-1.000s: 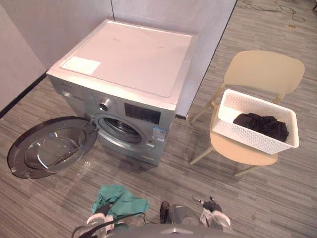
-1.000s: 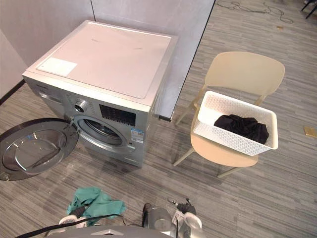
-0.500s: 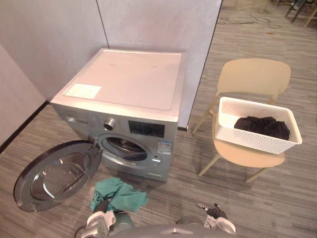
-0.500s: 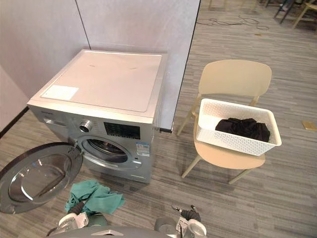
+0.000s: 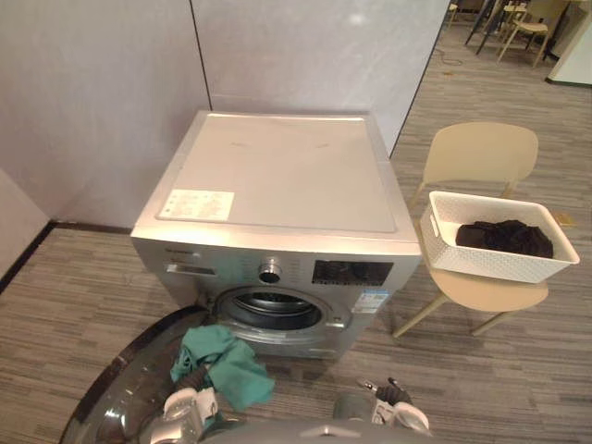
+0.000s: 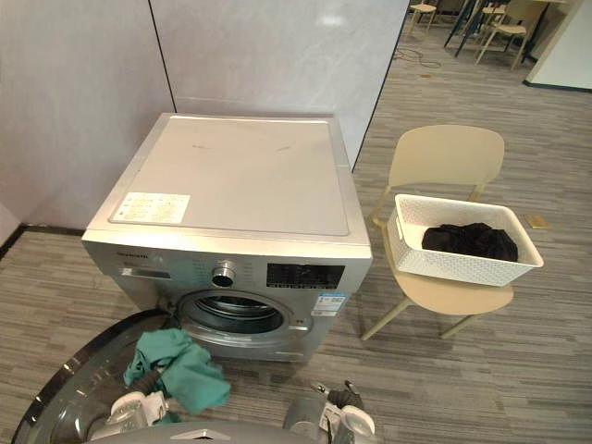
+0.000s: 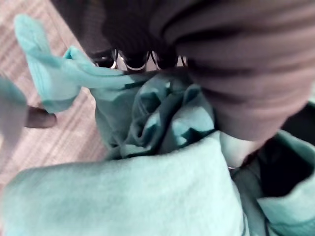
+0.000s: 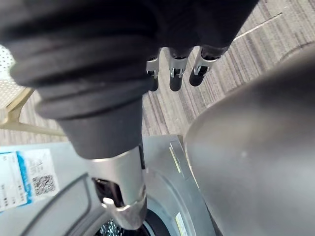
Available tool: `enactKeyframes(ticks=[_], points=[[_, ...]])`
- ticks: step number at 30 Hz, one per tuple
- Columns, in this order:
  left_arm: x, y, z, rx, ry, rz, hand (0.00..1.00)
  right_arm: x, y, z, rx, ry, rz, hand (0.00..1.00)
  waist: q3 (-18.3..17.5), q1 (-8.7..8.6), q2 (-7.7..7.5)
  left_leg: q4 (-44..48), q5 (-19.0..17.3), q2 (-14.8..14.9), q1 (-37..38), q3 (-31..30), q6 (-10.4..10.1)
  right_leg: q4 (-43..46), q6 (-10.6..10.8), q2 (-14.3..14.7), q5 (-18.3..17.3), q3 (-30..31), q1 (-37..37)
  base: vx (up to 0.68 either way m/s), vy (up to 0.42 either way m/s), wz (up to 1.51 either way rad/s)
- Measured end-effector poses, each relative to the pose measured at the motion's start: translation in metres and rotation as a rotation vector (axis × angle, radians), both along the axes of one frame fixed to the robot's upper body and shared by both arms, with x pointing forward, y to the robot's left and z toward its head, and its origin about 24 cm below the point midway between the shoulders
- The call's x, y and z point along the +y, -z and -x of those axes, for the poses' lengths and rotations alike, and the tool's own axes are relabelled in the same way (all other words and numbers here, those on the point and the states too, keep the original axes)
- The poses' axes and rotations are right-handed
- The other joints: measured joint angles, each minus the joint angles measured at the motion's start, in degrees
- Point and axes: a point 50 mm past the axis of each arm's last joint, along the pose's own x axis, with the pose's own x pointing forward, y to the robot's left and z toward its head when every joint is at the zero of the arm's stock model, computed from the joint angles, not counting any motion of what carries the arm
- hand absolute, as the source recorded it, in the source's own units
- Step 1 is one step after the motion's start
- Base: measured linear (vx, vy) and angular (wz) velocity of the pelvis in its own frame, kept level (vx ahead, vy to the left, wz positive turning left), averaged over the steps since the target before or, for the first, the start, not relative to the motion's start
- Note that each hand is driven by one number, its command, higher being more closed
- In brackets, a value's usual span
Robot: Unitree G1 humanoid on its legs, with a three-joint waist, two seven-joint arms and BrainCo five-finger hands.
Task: Pick up the laundry basket with both hands and put the clothes into the washing machine.
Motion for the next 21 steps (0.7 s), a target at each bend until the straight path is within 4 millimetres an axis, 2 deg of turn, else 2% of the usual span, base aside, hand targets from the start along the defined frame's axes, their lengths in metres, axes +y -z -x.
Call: enactKeyframes(ticks=[1, 2, 3, 4, 5, 7, 9, 11, 13, 14, 16, 21], points=[[-0.001, -0.002, -0.004, -0.02, -0.009, 0.01, 1.0, 0.002, -0.003, -0.005, -0.024, -0.014, 0.003, 0.0, 0.37, 0.0, 0.02, 0.96, -0.59, 0.32, -1.04, 0.19, 0.16, -1.58, 0.04, 1.09, -0.28, -1.6, -0.62, -0.1, -0.099, -0.11], [-0.005, -0.007, -0.01, -0.057, -0.035, 0.037, 1.0, 0.004, -0.008, -0.009, -0.06, -0.03, 0.008, 0.0, 1.32, 0.06, 0.12, 3.77, -2.07, 0.92, -3.65, 0.27, -0.7, -7.41, -0.35, 2.47, 0.0, -4.49, -0.29, -0.05, -0.11, -0.02], [-0.007, -0.01, -0.014, -0.078, -0.041, 0.046, 1.0, 0.005, -0.01, -0.01, -0.076, -0.041, 0.01, 0.0, 1.81, 0.18, -0.09, 5.49, -3.01, 0.95, -5.23, 0.31, -1.42, -10.82, -1.4, 2.69, 0.17, -5.25, 0.03, -0.04, -0.186, 0.04], [-0.014, -0.017, -0.026, -0.125, -0.056, 0.076, 1.0, 0.004, -0.018, -0.018, -0.124, -0.056, 0.026, 0.0, 4.32, 0.38, 0.9, 9.95, -4.79, 2.54, -8.15, -0.12, -2.04, -13.36, -4.82, 3.74, -3.13, -6.53, 0.69, -0.06, -0.197, 0.17], [-0.026, -0.027, -0.04, -0.187, -0.06, 0.114, 1.0, -0.005, -0.029, -0.028, -0.183, -0.078, 0.063, 0.0, 8.44, 0.17, 2.95, 14.31, -5.94, 4.73, -11.6, -0.31, -2.37, -13.31, -4.79, 4.81, -3.19, -8.44, -0.27, -0.09, -0.188, 0.2], [-0.034, -0.045, -0.061, -0.28, -0.054, 0.139, 1.0, -0.007, -0.044, -0.044, -0.268, -0.11, 0.09, 0.0, 12.27, 0.67, 3.87, 19.6, -6.7, 6.48, -17.35, -0.27, -2.57, -8.75, -5.45, 5.53, -4.16, -8.66, -5.7, -0.13, -0.163, 0.08], [-0.031, -0.061, -0.08, -0.363, -0.09, 0.144, 1.0, -0.001, -0.06, -0.058, -0.355, -0.138, 0.094, 0.0, 14.69, 0.76, 3.35, 25.58, -7.96, 8.55, -23.27, -0.04, -3.45, -4.08, -6.44, 6.46, -5.45, -8.8, -11.66, -0.11, -0.19, -0.12], [-0.025, -0.086, -0.111, -0.474, -0.132, 0.14, 1.0, 0.007, -0.078, -0.076, -0.457, -0.146, 0.092, 0.0, 18.93, 0.8, 1.15, 31.48, -9.6, 10.95, -29.28, 0.87, -3.79, 1.76, -7.89, 7.12, -6.65, -8.51, -17.92, -0.08, -0.163, -0.18], [-0.023, -0.102, -0.128, -0.533, -0.143, 0.14, 1.0, 0.008, -0.087, -0.086, -0.506, -0.128, 0.105, 0.0, 19.94, 0.85, 0.16, 34.75, -10.43, 12.38, -34.41, 0.83, -3.95, 3.78, -8.06, 7.92, -6.74, -8.5, -23.02, -0.1, -0.105, -0.23], [-0.024, -0.117, -0.144, -0.583, -0.14, 0.148, 1.0, 0.008, -0.094, -0.091, -0.541, -0.11, 0.102, 0.0, 21.3, 0.82, -0.14, 36.78, -10.92, 13.28, -37.73, 0.79, -4.09, 4.92, -8.36, 8.42, -6.56, -8.38, -26.19, -0.11, -0.077, -0.28], [-0.025, -0.136, -0.161, -0.644, -0.131, 0.141, 1.0, 0.008, -0.1, -0.096, -0.567, -0.101, 0.111, 0.0, 23.33, 0.3, -0.28, 38.96, -11.72, 13.99, -40.93, 0.95, -3.61, 6.24, -8.46, 8.73, -6.47, -7.96, -29.39, -0.06, -0.015, -0.22], [-0.007, -0.19, -0.201, -0.787, -0.153, 0.093, 1.0, 0.008, -0.114, -0.103, -0.649, -0.057, 0.112, 0.0, 24.21, -0.62, -0.55, 43.5, -13.15, 16.36, -49.88, 2.14, -3.36, 7.93, -9.03, 10.61, -4.81, -6.4, -38.65, -0.02, 0.036, -0.32]])
